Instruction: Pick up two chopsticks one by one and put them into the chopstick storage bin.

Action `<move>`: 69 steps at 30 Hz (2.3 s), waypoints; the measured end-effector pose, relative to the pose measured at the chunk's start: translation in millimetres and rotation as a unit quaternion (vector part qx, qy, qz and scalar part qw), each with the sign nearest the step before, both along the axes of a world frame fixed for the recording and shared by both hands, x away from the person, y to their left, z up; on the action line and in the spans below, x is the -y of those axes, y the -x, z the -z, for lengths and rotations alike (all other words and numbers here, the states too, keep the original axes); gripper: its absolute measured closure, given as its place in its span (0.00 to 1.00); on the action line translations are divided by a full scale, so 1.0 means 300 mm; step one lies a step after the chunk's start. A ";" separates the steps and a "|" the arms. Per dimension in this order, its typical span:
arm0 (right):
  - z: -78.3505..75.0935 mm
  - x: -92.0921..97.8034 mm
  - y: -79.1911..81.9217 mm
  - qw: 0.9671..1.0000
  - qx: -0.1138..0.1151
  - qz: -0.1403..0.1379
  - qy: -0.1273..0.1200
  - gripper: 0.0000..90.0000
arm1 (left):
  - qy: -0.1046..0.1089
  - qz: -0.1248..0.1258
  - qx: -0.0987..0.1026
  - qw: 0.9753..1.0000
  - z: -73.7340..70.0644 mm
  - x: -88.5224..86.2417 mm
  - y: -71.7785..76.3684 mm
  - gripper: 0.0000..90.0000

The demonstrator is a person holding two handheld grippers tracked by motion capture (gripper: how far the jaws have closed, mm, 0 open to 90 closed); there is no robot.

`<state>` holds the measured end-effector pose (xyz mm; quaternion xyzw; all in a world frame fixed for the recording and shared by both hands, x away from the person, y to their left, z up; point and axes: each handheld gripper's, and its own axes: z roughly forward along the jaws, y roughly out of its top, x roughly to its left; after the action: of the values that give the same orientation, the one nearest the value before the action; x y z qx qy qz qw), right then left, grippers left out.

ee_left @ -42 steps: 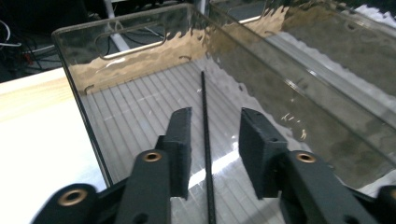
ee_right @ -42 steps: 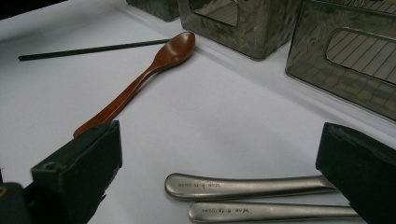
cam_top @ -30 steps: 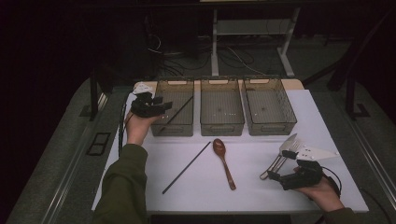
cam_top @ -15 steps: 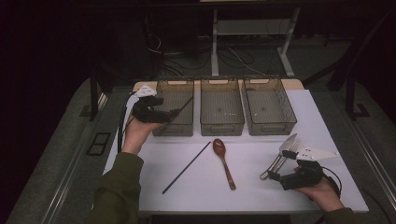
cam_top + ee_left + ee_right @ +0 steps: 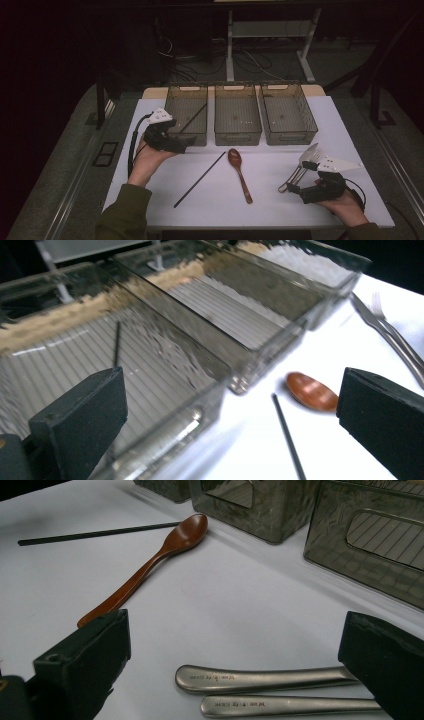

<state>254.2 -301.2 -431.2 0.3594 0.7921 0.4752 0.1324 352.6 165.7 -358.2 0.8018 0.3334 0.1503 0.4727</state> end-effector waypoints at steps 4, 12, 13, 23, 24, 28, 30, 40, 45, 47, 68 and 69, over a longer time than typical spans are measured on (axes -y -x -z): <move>0.000 0.000 0.000 1.000 0.001 0.000 0.001 0.00 | 0.004 0.007 0.003 1.000 0.021 0.004 0.045 0.00; -0.001 -0.004 0.002 1.000 0.000 0.000 -0.001 0.00 | 0.006 0.009 0.009 1.000 0.069 0.010 0.142 0.01; -0.001 -0.005 0.002 1.000 0.000 -0.001 -0.003 0.00 | 0.004 0.009 0.008 1.000 0.077 0.009 0.154 0.01; 0.006 -0.025 0.002 1.000 -0.001 -0.017 0.002 0.00 | 0.012 0.007 0.006 1.000 0.145 -0.016 0.249 0.05; 0.006 -0.024 0.001 1.000 -0.002 -0.016 0.003 0.00 | 0.012 0.007 0.003 1.000 0.154 -0.017 0.256 0.05; 0.007 -0.022 0.000 1.000 -0.002 -0.014 0.004 0.00 | 0.002 0.007 -0.004 1.000 0.180 -0.019 0.288 0.07; 0.007 -0.023 0.000 1.000 -0.003 -0.015 0.007 0.00 | -0.001 0.006 -0.005 1.000 0.190 -0.021 0.303 0.12; 0.008 -0.018 -0.001 1.000 -0.002 -0.013 0.007 0.00 | -0.003 0.007 -0.018 1.000 0.218 -0.019 0.331 0.35; 0.008 -0.018 -0.001 1.000 -0.003 -0.013 0.008 0.00 | -0.017 0.014 -0.030 0.999 0.234 0.002 0.330 0.49; 0.008 -0.018 -0.002 1.000 -0.003 -0.013 0.009 0.00 | -0.020 0.016 -0.034 0.999 0.237 0.010 0.330 0.54; 0.008 -0.017 -0.003 1.000 -0.002 -0.012 0.010 0.00 | -0.054 0.015 -0.080 0.995 0.298 0.040 0.309 0.86; 0.008 -0.017 -0.003 1.000 -0.002 -0.012 0.010 0.00 | -0.060 0.019 -0.083 0.995 0.299 0.039 0.308 0.87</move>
<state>255.0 -296.0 -433.7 0.3494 0.8012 0.4684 0.1287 260.2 154.0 -448.0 0.8442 0.3470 0.0941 0.3975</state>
